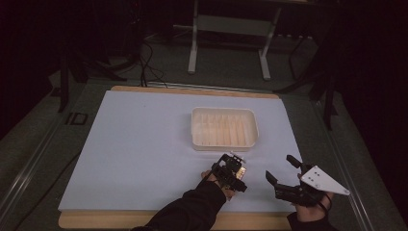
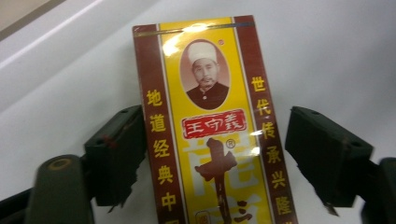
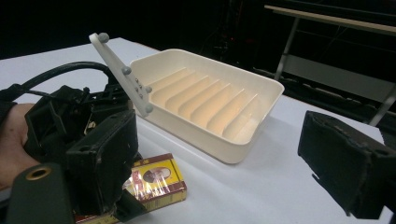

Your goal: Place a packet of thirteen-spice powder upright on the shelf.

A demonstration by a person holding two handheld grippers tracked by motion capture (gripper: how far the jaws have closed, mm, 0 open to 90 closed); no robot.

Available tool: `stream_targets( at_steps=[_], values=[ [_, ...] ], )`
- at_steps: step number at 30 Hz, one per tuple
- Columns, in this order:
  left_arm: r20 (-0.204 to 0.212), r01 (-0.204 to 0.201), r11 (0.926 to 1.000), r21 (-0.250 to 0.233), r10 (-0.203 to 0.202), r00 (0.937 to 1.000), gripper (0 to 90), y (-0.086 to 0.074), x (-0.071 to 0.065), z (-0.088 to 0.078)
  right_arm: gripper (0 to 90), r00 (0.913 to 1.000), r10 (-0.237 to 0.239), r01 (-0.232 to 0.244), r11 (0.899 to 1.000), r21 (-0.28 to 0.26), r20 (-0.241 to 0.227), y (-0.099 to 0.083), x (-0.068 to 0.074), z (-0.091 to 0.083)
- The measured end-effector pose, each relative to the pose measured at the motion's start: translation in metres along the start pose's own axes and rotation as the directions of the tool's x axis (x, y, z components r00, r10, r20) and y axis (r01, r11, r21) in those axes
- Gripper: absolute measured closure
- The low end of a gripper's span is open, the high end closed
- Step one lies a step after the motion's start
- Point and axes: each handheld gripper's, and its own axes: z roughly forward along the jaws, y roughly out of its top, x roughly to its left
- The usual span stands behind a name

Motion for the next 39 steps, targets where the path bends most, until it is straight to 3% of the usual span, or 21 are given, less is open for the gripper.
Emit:
stream_targets(
  at_steps=[10,20,25,31,36,39],
  values=[
    [-0.035,-0.057,0.9975,0.042,0.059,0.9977,25.6,0.0,-0.004,0.003,12.1,1.0,-0.006,0.006,1.0,0.006,-0.002,0.0,0.001,0.001],
    [-0.044,-0.076,0.9971,0.0,0.076,0.9961,31.9,-0.003,-0.003,0.0,12.1,1.0,-0.007,0.007,1.0,0.007,0.0,0.0,0.0,0.001],
    [-0.017,-0.084,0.9957,-0.038,0.084,0.9963,32.4,-0.007,0.0,-0.005,12.3,1.0,-0.008,0.008,1.0,0.01,0.001,-0.001,0.0,0.002],
    [0.023,-0.106,0.9858,-0.13,0.11,0.9937,32.7,-0.011,0.005,-0.023,13.3,0.999,-0.044,0.044,0.999,0.012,0.003,0.0,0.002,0.003],
    [0.033,-0.081,0.9723,-0.219,0.09,0.9954,32.8,-0.012,0.012,-0.04,13.4,0.9976,-0.068,0.068,0.998,0.0,0.008,0.0,0.004,0.003],
    [0.029,-0.071,0.9561,-0.284,0.083,0.9961,32.9,-0.014,0.017,-0.049,13.4,0.9974,-0.072,0.072,0.997,0.002,0.01,0.0,0.005,0.003]
  ],
)
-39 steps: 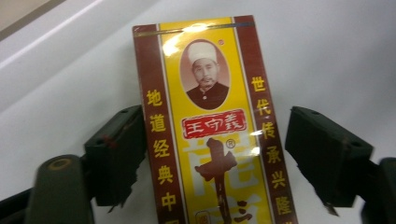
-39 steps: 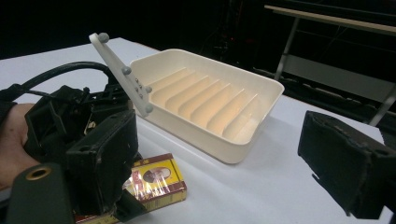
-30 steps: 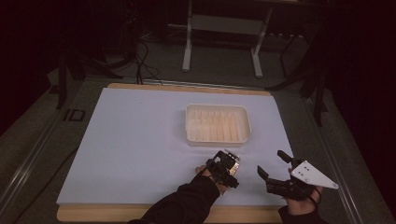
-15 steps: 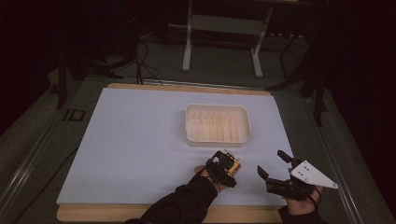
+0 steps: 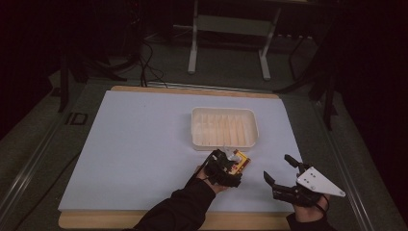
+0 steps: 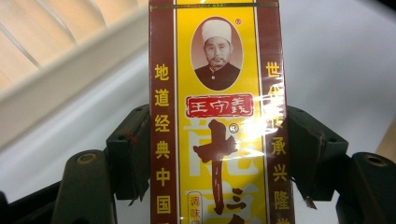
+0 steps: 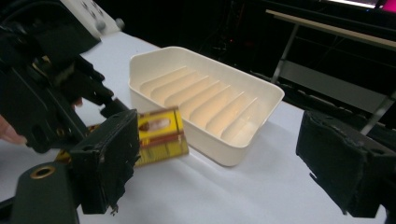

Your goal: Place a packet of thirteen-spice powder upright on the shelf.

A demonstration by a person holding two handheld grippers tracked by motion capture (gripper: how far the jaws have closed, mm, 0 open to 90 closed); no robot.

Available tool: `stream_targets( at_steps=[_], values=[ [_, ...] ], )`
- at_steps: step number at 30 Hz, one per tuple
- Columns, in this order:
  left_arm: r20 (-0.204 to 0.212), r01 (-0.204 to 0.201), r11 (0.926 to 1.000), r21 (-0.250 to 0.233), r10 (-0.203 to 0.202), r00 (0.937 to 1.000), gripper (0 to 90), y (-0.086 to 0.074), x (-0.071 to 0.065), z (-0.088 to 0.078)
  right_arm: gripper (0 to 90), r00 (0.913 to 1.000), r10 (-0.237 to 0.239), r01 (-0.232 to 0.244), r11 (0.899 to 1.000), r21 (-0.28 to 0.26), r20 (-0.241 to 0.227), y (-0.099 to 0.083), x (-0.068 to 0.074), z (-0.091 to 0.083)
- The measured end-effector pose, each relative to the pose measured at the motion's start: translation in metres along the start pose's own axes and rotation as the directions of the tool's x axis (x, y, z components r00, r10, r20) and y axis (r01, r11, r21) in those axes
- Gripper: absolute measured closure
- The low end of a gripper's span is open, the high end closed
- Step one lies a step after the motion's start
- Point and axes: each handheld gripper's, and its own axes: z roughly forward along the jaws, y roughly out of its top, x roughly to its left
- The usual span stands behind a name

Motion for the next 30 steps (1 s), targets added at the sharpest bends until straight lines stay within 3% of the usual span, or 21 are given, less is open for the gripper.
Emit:
stream_targets(
  at_steps=[6,8,9,13,15,16,17,18,21,24,26,28,30],
  values=[
    [-0.028,-0.032,0.9925,-0.118,0.029,0.9992,32.9,-0.002,0.002,-0.015,13.6,0.9998,0.016,-0.016,0.999,-0.037,0.01,0.005,0.0,-0.005],
    [-0.011,-0.045,0.987,-0.154,0.044,0.999,32.9,-0.003,0.002,-0.019,13.9,0.9995,0.017,-0.016,0.999,-0.031,0.025,0.007,0.0,-0.006],
    [-0.024,-0.052,0.9854,-0.162,0.048,0.9985,32.9,-0.004,0.002,-0.02,13.9,0.9996,0.026,-0.025,0.999,-0.031,0.015,0.008,0.0,-0.006],
    [-0.005,-0.075,0.9726,-0.22,0.076,0.9971,32.9,-0.008,0.001,-0.025,13.1,0.9981,0.061,-0.061,0.998,-0.016,-0.001,0.012,0.0,-0.008],
    [-0.024,-0.111,0.9587,-0.262,0.108,0.9938,32.9,-0.012,-0.001,-0.028,13.0,0.9968,0.079,-0.079,0.997,-0.022,-0.005,0.015,0.001,-0.01],
    [-0.024,-0.111,0.9587,-0.262,0.108,0.9938,32.9,-0.012,-0.001,-0.028,13.0,0.9968,0.079,-0.079,0.997,-0.022,-0.005,0.015,0.001,-0.01],
    [-0.021,-0.109,0.9473,-0.301,0.108,0.994,32.9,-0.015,-0.001,-0.03,13.0,0.9965,0.083,-0.083,0.996,-0.023,-0.011,0.017,0.002,-0.01],
    [-0.01,-0.105,0.9437,-0.314,0.107,0.9942,32.9,-0.016,0.0,-0.03,12.9,0.9956,0.087,-0.088,0.996,-0.029,-0.033,0.022,0.004,-0.011],
    [-0.03,-0.122,0.9296,-0.348,0.119,0.9924,32.9,-0.019,-0.002,-0.031,10.5,0.9937,0.089,-0.091,0.995,-0.032,-0.067,0.026,0.008,-0.009],
    [-0.042,-0.102,0.917,-0.386,0.093,0.9948,32.9,-0.021,-0.002,-0.034,10.5,0.9913,0.101,-0.104,0.994,-0.032,-0.085,0.031,0.012,-0.005],
    [-0.024,-0.09,0.9083,-0.409,0.088,0.9958,32.9,-0.022,-0.001,-0.035,10.5,0.987,0.127,-0.13,0.991,-0.026,-0.099,0.035,0.014,-0.002],
    [-0.026,-0.096,0.8927,-0.44,0.094,0.9952,32.9,-0.024,-0.002,-0.036,12.9,0.9844,0.145,-0.149,0.988,-0.03,-0.099,0.041,0.013,-0.001],
    [-0.025,-0.101,0.8712,-0.48,0.101,0.9945,32.9,-0.027,-0.003,-0.037,13.5,0.9813,0.163,-0.168,0.985,-0.036,-0.102,0.048,0.012,0.0]
  ],
)
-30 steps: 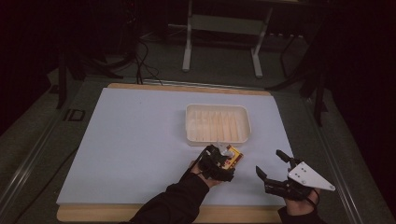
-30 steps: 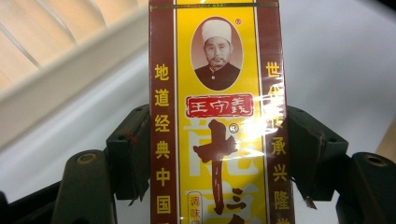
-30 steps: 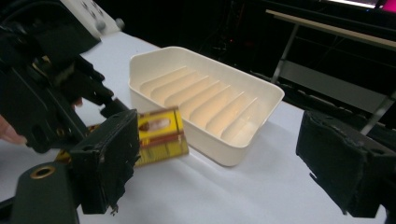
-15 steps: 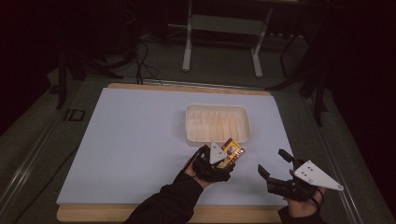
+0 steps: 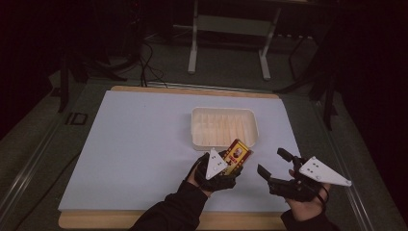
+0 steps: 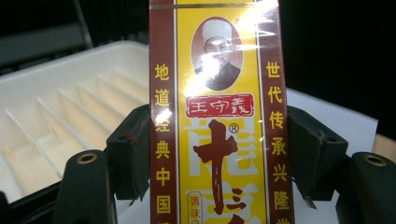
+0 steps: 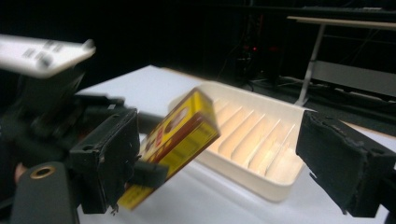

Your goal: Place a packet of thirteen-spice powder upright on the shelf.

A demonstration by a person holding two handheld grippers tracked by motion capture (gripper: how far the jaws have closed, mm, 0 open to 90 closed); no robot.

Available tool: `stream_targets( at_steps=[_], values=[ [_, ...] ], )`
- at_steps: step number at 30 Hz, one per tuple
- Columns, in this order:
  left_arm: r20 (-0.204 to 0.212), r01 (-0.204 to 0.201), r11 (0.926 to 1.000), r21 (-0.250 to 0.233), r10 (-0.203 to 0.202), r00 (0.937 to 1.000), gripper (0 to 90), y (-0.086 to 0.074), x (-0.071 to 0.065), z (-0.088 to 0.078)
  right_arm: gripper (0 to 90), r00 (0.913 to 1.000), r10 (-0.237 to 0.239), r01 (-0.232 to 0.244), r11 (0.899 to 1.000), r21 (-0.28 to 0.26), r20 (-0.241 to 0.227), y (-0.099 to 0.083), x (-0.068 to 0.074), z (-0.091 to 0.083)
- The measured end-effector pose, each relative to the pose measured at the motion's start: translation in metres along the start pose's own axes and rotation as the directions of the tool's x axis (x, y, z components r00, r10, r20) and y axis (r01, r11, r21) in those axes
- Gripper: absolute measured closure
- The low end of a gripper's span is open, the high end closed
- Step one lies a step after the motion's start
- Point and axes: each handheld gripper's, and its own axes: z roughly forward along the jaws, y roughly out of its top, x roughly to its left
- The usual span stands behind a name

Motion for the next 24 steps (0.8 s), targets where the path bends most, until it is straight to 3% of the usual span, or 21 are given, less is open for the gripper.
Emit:
stream_targets(
  at_steps=[2,5,10,11,14,16,21,24],
  values=[
    [-0.027,-0.023,0.9988,-0.043,0.021,0.9994,32.9,-0.002,-0.003,-0.001,14.2,0.9999,0.015,-0.015,1.0,-0.008,-0.007,0.006,-0.001,0.002],
    [-0.035,-0.02,0.9977,-0.065,0.018,0.9992,32.9,-0.004,-0.007,-0.001,16.2,0.9993,0.035,-0.035,0.999,-0.002,-0.015,0.014,-0.002,0.008],
    [-0.011,-0.008,0.9942,-0.107,0.007,0.9999,32.9,-0.009,-0.009,0.0,18.2,0.9963,0.058,-0.057,0.998,0.022,-0.063,0.018,0.002,0.02],
    [0.015,0.004,0.9935,-0.114,-0.003,0.9999,32.9,-0.009,-0.009,0.0,20.2,0.9954,0.063,-0.061,0.998,0.034,-0.071,0.018,0.003,0.023],
    [0.019,-0.005,0.9883,-0.153,0.008,0.9998,32.8,-0.013,-0.01,0.0,23.0,0.9919,0.092,-0.088,0.995,0.05,-0.088,0.016,0.005,0.032],
    [0.0,-0.009,0.9823,-0.187,0.009,1.0,32.8,-0.016,-0.012,0.0,25.4,0.9914,0.106,-0.101,0.993,0.063,-0.077,0.014,0.007,0.037],
    [-0.015,-0.009,0.9742,-0.226,0.006,0.9999,32.8,-0.019,-0.013,0.0,31.8,0.981,0.177,-0.169,0.98,0.104,-0.079,0.012,0.011,0.049],
    [-0.023,-0.012,0.9698,-0.244,0.007,0.9997,32.7,-0.02,-0.013,-0.001,35.9,0.9778,0.196,-0.187,0.975,0.117,-0.074,0.01,0.014,0.053]
  ],
)
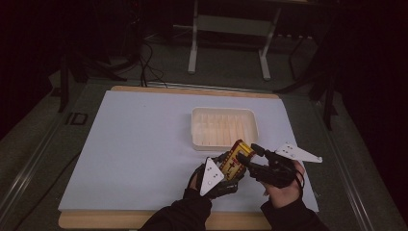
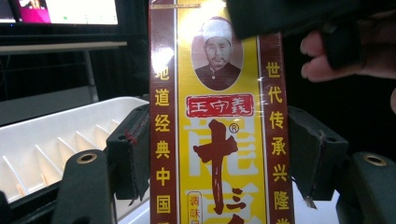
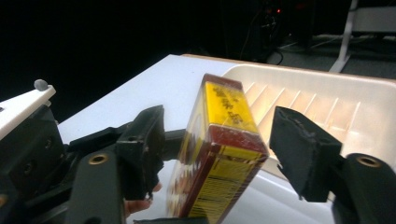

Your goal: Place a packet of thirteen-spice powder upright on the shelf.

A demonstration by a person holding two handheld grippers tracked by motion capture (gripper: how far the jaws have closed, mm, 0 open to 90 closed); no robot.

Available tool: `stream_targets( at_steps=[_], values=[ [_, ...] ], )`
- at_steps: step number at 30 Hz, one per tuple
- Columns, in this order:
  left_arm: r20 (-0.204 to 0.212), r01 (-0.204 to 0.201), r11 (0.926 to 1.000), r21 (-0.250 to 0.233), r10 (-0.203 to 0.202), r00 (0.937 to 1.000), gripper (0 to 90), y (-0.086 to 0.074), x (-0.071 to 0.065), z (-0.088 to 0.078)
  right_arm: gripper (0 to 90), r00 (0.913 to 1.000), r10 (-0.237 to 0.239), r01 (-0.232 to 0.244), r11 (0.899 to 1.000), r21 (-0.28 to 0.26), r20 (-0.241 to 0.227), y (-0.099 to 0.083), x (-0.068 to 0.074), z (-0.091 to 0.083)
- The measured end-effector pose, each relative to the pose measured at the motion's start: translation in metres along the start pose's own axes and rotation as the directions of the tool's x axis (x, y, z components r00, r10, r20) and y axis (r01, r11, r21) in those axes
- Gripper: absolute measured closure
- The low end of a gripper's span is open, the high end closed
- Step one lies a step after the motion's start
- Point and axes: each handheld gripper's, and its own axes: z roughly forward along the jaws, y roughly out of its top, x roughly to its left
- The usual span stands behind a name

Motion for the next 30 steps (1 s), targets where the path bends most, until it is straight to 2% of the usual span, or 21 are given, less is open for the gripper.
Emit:
stream_targets(
  at_steps=[2,3,5,6,8,12,14,16,20,25,26,27,28,29,30],
  values=[
    [-0.003,0.007,0.9999,-0.009,-0.007,1.0,32.8,-0.001,0.001,0.0,43.9,1.0,0.004,-0.004,1.0,0.0,0.005,-0.001,0.001,0.001],
    [-0.01,0.001,0.9999,-0.01,-0.001,1.0,32.7,-0.002,0.0,0.0,44.4,1.0,0.006,-0.006,1.0,0.007,0.003,-0.001,0.001,0.002],
    [-0.007,-0.005,0.9999,-0.011,0.005,1.0,32.7,-0.003,0.0,0.0,53.3,1.0,0.007,-0.007,1.0,0.007,0.003,-0.002,0.002,0.003],
    [-0.014,-0.011,0.9998,-0.015,0.011,0.9998,32.7,-0.003,0.0,0.0,53.6,0.9999,0.012,-0.012,1.0,0.011,-0.001,-0.001,0.002,0.004],
    [-0.018,-0.011,0.9998,-0.014,0.011,0.9998,32.6,-0.004,0.0,0.0,60.6,0.9997,0.024,-0.024,1.0,0.015,0.01,-0.001,0.002,0.004],
    [-0.036,-0.011,0.9999,-0.006,0.01,0.9993,32.4,-0.007,0.0,0.002,64.8,0.998,0.063,-0.063,0.997,0.046,0.0,0.001,0.0,0.006],
    [-0.027,0.019,0.9998,-0.01,-0.02,0.9995,32.2,-0.007,0.002,0.004,66.2,0.999,0.04,-0.041,0.998,0.044,0.017,0.002,0.005,0.006],
    [-0.03,0.021,0.9997,-0.015,-0.021,0.9993,31.7,-0.006,0.003,0.004,66.9,0.9993,-0.005,0.003,0.999,0.04,0.036,0.003,0.011,0.007],
    [-0.01,0.032,0.9994,-0.015,-0.032,0.9994,31.6,-0.003,0.006,0.003,67.4,0.9992,-0.019,0.017,0.999,0.038,0.037,0.006,0.014,0.007],
    [-0.009,0.016,0.9999,-0.004,-0.016,0.9998,31.4,-0.001,0.007,0.003,67.5,0.9982,-0.04,0.039,0.999,0.038,0.044,0.007,0.016,0.007],
    [-0.02,-0.011,0.9999,-0.005,0.01,0.9997,30.9,0.0,0.006,0.004,67.5,0.9984,-0.037,0.035,0.999,0.036,0.044,0.007,0.016,0.007],
    [-0.025,-0.066,0.9978,0.006,0.067,0.9975,27.7,0.0,0.004,0.004,67.6,0.9984,-0.035,0.034,0.999,0.034,0.045,0.008,0.016,0.007],
    [-0.025,-0.096,0.9949,0.032,0.096,0.995,19.5,0.001,0.001,0.006,67.6,0.9982,-0.038,0.037,0.999,0.033,0.047,0.008,0.016,0.007],
    [-0.009,-0.092,0.995,0.039,0.092,0.9957,14.2,0.001,0.0,0.006,67.6,0.998,-0.041,0.04,0.999,0.028,0.049,0.009,0.017,0.006],
    [0.001,-0.065,0.9974,0.031,0.065,0.9979,13.3,0.002,-0.001,0.006,67.6,0.9978,-0.043,0.042,0.999,0.025,0.05,0.01,0.017,0.006]
  ],
)
